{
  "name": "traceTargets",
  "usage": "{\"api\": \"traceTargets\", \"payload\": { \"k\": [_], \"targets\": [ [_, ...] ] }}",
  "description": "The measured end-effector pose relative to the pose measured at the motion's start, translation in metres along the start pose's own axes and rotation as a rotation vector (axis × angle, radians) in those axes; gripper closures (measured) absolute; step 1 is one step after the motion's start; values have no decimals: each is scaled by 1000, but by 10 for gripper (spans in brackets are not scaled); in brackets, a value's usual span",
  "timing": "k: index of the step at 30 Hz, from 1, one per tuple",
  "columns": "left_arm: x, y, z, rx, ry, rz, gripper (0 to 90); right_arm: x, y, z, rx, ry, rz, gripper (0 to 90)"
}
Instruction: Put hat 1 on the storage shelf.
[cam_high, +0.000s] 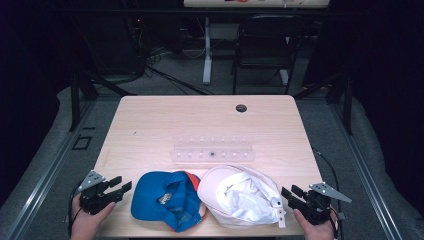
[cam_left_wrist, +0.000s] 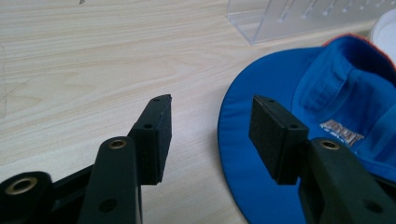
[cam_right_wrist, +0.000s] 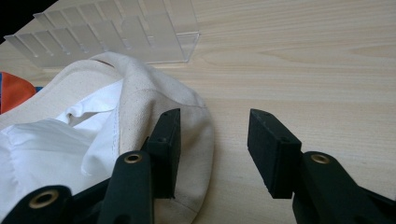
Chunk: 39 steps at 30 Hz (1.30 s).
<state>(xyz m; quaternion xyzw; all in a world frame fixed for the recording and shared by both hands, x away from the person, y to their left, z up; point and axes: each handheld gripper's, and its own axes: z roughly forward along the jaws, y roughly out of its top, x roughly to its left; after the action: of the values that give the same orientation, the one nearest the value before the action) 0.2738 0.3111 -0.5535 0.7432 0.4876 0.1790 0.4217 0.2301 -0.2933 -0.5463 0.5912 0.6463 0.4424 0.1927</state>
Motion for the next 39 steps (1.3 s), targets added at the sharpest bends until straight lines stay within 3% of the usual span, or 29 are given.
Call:
{"api": "traceTargets", "payload": {
  "k": [5,12,18,22,30,33,39],
  "targets": [
    [-2,0,-3,11,-4,9,500,1,1,2,-5,7,18,550],
    [2,-2,-2,-6,-2,-19,500,3,3,2,-15,10,18,549],
    [1,-4,-7,-3,2,-23,500,11,10,-3,12,5,11,544],
    [1,-4,-6,-3,5,-26,500,22,21,-2,96,-12,-34,550],
    [1,-4,-6,-3,1,-26,500,35,44,-19,172,-1,-105,544],
    [1,-5,-7,-4,1,-27,499,37,44,-22,200,11,-97,540],
    [-1,-5,-9,-7,1,-21,499,38,31,-15,329,24,-73,535]
  ]
}}
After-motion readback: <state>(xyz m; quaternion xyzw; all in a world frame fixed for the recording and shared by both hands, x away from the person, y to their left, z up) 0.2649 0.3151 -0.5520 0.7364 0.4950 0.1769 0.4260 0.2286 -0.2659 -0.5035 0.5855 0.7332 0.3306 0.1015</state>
